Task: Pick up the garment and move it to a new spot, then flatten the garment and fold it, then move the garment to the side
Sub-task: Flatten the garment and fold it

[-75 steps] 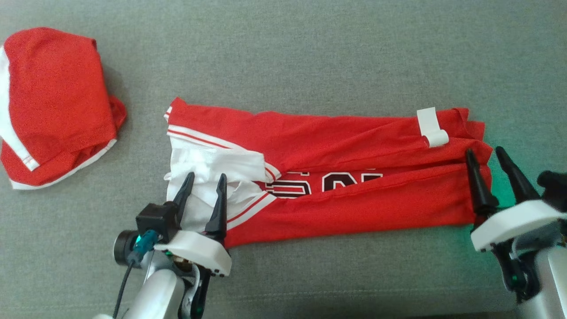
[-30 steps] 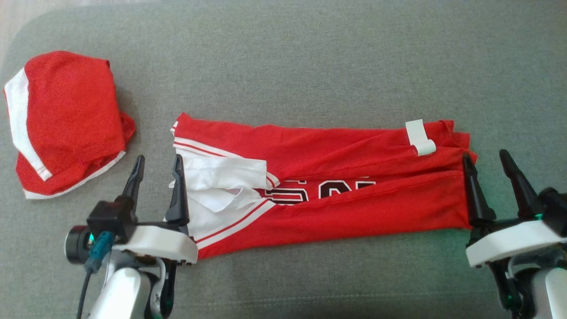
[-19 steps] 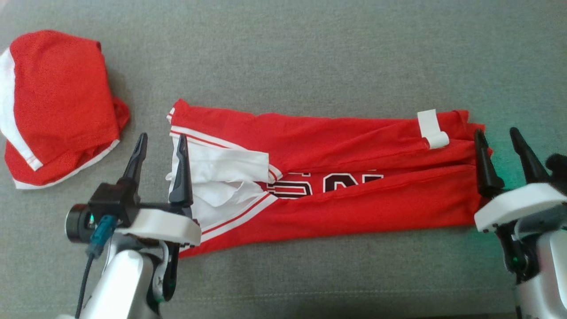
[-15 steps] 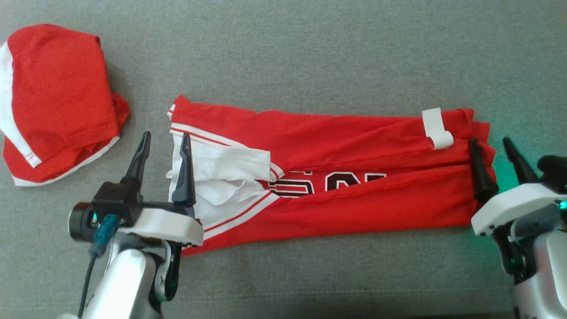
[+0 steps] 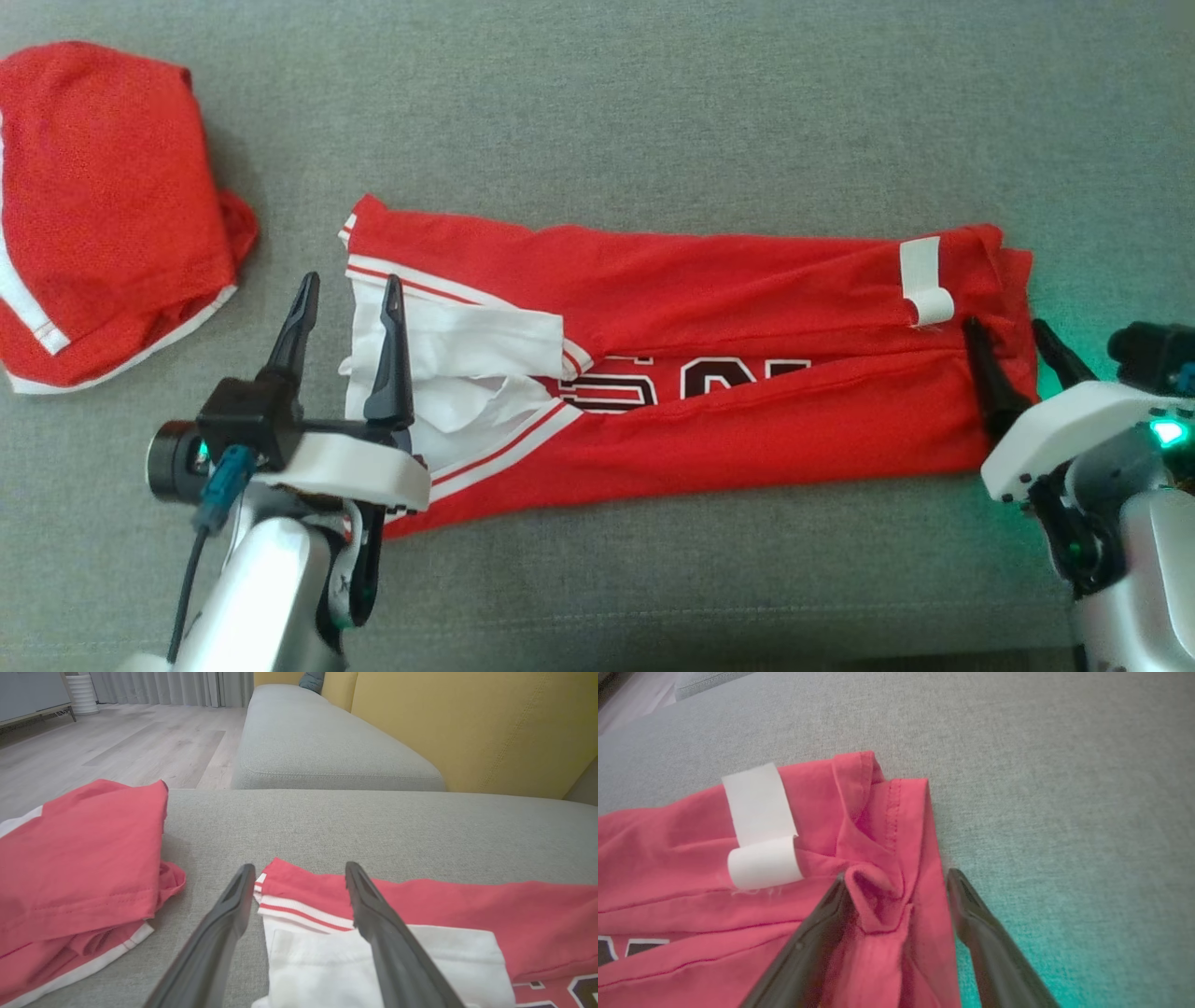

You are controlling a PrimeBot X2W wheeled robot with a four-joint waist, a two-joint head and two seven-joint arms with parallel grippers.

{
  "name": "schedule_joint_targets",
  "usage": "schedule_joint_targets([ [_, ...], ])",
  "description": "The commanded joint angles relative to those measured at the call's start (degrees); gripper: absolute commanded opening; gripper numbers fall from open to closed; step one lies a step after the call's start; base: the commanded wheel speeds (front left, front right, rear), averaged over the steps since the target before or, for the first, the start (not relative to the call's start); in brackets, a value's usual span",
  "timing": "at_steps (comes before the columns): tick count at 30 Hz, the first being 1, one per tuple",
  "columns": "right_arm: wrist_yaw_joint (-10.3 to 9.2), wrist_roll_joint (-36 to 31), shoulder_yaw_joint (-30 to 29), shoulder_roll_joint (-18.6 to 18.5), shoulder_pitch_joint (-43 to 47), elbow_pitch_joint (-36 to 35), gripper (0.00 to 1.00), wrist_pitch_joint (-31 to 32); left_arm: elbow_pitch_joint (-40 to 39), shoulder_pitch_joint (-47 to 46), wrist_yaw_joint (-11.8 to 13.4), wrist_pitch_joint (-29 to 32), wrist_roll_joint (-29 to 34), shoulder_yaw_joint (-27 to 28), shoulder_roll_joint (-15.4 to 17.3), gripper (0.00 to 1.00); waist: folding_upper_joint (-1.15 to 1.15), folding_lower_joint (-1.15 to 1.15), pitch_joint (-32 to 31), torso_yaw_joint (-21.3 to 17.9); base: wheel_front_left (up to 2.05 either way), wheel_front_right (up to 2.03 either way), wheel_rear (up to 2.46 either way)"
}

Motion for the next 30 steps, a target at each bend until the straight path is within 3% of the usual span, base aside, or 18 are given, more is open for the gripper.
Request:
schedule_joint_targets([
  [1,-0.05,0.5,1.1,-0.3,1.0,-1.5,1.00,0.9,-1.6,-2.1,-0.1,-0.4,0.5,2.2,0.9,1.00,0.00,0.00,0.1,0.0,0.00,0.00,0.00],
  [5,-0.05,0.8,1.3,0.1,2.1,-1.9,0.96,3.3,-1.5,-2.3,-0.1,-0.5,0.6,2.1,1.0,1.00,0.00,0.00,0.3,0.2,0.00,0.00,0.00],
  [8,-0.05,1.2,1.1,0.7,3.0,-2.7,0.38,4.9,-1.5,-2.4,0.0,-0.6,0.6,2.2,1.1,1.00,0.00,0.00,0.4,0.2,0.00,0.00,0.00],
  [9,-0.05,1.5,1.2,0.9,3.1,-3.1,0.02,5.3,-1.5,-2.4,0.0,-0.6,0.6,2.2,1.2,1.00,0.00,0.00,0.5,0.1,0.00,0.00,0.00],
  [18,-0.05,2.0,-1.3,0.2,2.8,-7.0,0.00,3.5,-1.4,-2.4,0.4,-0.7,0.5,2.6,1.4,1.00,0.00,0.00,0.2,-0.3,0.00,0.00,0.00],
  [25,-0.05,1.7,-8.6,-3.5,2.0,-7.7,0.00,3.3,-1.1,-2.0,0.4,-0.7,0.4,2.5,1.4,1.00,0.00,0.00,-1.2,-0.6,0.00,0.00,0.00],
  [30,-0.05,1.3,-10.9,-3.8,1.5,-9.7,0.00,4.0,-0.8,-1.4,0.5,-0.7,0.1,2.3,1.3,1.00,0.00,0.00,-2.7,-0.7,0.00,0.00,0.00],
])
